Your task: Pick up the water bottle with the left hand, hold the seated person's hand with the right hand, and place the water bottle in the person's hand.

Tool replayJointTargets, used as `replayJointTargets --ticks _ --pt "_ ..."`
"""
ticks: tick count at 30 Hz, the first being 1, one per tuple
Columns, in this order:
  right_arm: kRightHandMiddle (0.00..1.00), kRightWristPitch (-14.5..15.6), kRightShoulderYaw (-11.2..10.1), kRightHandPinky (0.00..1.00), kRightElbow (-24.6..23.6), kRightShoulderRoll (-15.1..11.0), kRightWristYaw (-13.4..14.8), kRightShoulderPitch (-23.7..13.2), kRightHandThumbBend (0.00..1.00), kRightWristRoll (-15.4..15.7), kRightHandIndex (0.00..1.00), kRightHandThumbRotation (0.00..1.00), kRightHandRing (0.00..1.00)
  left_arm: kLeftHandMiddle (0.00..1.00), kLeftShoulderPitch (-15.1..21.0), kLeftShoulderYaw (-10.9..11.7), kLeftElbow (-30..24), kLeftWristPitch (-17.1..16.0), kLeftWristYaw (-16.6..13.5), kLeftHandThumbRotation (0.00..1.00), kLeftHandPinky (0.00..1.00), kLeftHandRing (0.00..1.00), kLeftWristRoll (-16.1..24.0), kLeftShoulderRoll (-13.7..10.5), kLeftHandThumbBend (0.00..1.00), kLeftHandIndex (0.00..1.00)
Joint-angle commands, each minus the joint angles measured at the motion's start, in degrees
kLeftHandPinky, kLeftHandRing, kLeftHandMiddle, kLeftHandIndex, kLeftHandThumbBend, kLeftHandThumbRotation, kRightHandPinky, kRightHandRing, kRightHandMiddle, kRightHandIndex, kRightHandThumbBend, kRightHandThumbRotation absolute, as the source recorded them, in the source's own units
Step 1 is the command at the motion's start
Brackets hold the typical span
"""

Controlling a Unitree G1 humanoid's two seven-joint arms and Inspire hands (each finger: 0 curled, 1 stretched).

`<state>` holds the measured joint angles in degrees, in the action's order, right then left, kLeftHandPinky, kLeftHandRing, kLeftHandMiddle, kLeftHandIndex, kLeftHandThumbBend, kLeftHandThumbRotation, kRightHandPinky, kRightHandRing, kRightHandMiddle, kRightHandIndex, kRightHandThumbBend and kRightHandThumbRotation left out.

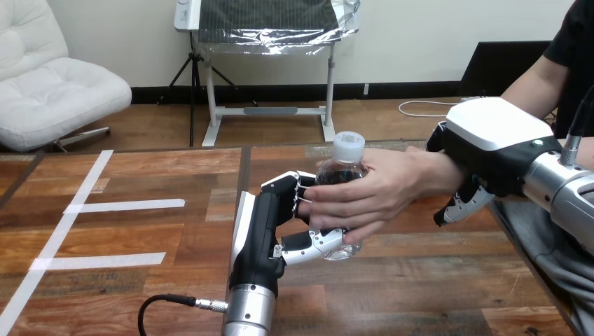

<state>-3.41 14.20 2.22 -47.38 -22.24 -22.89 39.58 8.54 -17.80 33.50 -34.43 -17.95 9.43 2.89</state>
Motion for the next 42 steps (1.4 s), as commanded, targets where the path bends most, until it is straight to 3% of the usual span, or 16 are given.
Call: replayJointTargets --ticks 1,19,26,29,35,42 --pt "0.28 2.52 -4.04 0.11 3.57 -2.21 1.96 -1.38 0.77 1.07 0.35 0.0 0.19 0.41 8.6 -1.44 -1.85 -1.7 -0.31 0.0 0.38 0.38 -0.46 11.76 0.6 0.46" --pt "0.27 1.38 -3.94 0.11 4.43 -2.33 2.91 -1.48 0.77 1.2 0.35 0.0 0.19 0.41 9.05 -2.33 -1.79 -1.54 -1.02 0.0 0.38 0.38 -0.23 11.74 0.6 0.46" --pt "0.33 1.97 -3.1 0.14 3.7 -2.97 2.41 -1.63 0.77 3.45 0.4 0.0 0.23 0.41 9.13 -2.83 -1.93 -1.38 -1.28 0.0 0.38 0.38 0.5 11.09 0.6 0.46" --pt "0.39 2.21 -2.94 0.19 3.48 -3.01 2.18 -1.62 0.78 4.26 0.46 0.0 0.29 0.43 9.16 -3.07 -1.98 -1.13 -1.33 0.0 0.38 0.4 0.9 10.75 0.6 0.47" --pt "0.54 1.48 -2.93 0.37 3.77 -3.15 2.0 -1.66 0.81 4.49 0.58 0.0 0.47 0.51 9.28 -3.69 -1.98 -0.45 -0.25 0.0 0.41 0.46 1.36 9.81 0.6 0.53" --pt "0.68 -0.12 -3.11 0.52 4.51 -3.33 3.23 -1.5 0.83 4.77 0.69 0.01 0.61 0.68 9.0 -4.97 -3.92 3.38 0.61 0.15 0.53 0.63 3.6 8.3 0.66 0.7"
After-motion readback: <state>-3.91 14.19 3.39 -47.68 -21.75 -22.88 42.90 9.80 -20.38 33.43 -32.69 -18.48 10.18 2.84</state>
